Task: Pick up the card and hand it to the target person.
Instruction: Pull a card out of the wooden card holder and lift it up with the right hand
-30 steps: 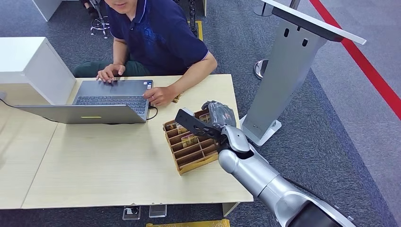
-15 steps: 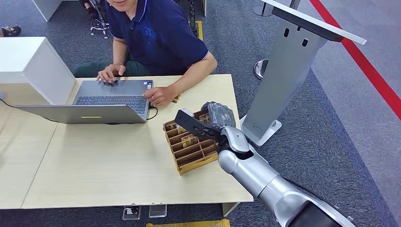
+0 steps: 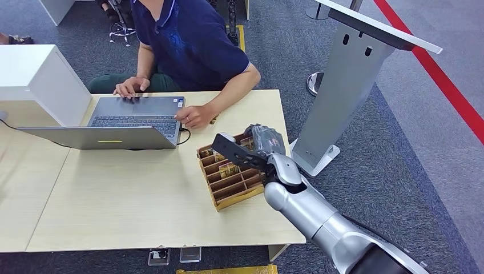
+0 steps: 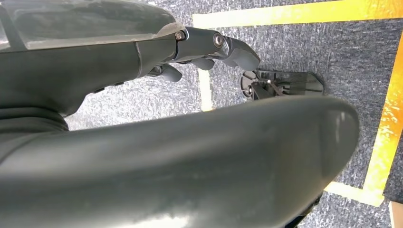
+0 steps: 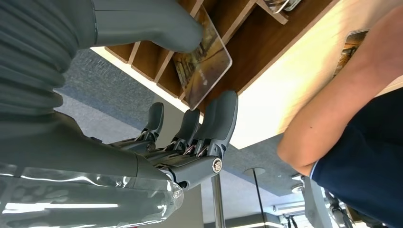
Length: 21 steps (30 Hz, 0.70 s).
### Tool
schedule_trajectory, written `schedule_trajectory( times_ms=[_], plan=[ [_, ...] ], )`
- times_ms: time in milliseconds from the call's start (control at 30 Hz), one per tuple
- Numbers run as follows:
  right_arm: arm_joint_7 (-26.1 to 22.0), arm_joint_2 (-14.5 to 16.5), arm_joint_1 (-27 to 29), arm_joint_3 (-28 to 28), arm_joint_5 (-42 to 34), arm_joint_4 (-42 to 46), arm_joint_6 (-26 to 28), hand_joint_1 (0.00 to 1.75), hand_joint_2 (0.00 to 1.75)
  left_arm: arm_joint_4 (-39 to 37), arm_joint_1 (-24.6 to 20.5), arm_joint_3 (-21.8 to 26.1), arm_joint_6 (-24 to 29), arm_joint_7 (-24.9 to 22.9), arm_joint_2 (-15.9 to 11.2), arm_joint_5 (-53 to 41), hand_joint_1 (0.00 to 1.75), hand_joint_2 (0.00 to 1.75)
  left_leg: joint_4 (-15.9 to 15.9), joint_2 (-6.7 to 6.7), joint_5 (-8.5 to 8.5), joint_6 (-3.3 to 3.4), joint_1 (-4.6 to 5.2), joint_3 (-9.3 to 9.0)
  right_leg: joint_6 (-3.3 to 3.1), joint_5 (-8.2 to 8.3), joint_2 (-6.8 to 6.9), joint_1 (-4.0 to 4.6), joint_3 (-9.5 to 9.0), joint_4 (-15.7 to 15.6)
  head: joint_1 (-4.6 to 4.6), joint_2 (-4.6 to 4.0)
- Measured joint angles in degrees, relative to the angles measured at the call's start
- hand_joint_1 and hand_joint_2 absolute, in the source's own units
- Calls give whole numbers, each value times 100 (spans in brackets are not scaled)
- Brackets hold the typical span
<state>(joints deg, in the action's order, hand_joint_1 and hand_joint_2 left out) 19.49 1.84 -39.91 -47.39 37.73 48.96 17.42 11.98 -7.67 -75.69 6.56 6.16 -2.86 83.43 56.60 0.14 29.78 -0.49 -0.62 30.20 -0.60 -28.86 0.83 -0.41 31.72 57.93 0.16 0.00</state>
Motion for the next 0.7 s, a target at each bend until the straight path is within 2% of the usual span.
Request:
schedule_trajectory(
  times_ms=[700],
  plan=[
    [-5,-112,128,1,18,0,-19,84,175,0,-28,0,-2,-51,0,-39,0,0,0,2,0,0,0,-1,0,0,-1,0,0,0,-2,0]
  ],
)
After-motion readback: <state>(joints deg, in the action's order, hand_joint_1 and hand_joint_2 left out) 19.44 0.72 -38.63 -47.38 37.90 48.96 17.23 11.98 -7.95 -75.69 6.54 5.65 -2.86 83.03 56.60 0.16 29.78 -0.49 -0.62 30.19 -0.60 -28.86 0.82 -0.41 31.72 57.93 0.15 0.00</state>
